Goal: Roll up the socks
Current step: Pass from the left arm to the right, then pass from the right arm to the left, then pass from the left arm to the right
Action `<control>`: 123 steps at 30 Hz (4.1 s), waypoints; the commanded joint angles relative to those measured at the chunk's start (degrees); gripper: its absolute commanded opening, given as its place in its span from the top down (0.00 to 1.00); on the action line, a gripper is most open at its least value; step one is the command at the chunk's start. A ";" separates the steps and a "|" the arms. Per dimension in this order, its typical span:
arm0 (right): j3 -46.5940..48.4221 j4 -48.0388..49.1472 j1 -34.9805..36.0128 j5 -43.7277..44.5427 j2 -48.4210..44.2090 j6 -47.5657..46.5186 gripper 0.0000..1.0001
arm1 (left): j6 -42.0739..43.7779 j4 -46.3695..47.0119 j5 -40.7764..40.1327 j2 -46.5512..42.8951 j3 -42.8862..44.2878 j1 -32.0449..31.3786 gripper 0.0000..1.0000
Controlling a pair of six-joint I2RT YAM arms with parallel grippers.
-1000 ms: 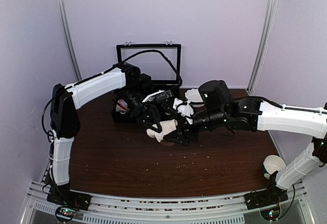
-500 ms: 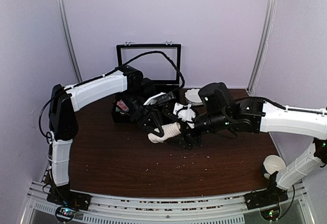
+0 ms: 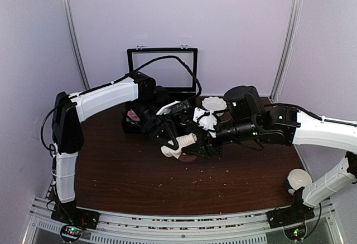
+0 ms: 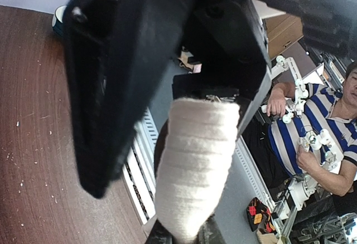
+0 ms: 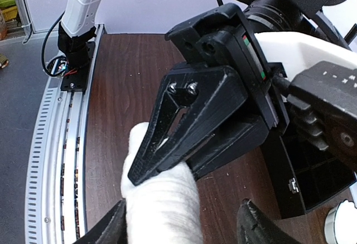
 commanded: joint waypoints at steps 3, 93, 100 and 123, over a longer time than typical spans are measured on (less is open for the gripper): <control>3.62 -3.83 0.75 0.48 2.09 -0.92 0.53 | -1.57 -0.82 2.96 -2.89 0.96 0.02 1.00; -9.12 28.55 -4.18 4.30 2.82 17.11 0.00 | -1.30 13.20 -37.06 -12.73 1.94 4.00 1.00; -10.06 26.94 -3.96 0.74 -0.75 17.86 0.00 | -0.53 13.84 -42.94 -13.88 -0.98 0.96 1.00; 2.02 18.53 -5.31 -8.21 11.22 26.97 0.47 | -2.26 16.50 -50.21 -15.89 -2.39 -2.89 1.00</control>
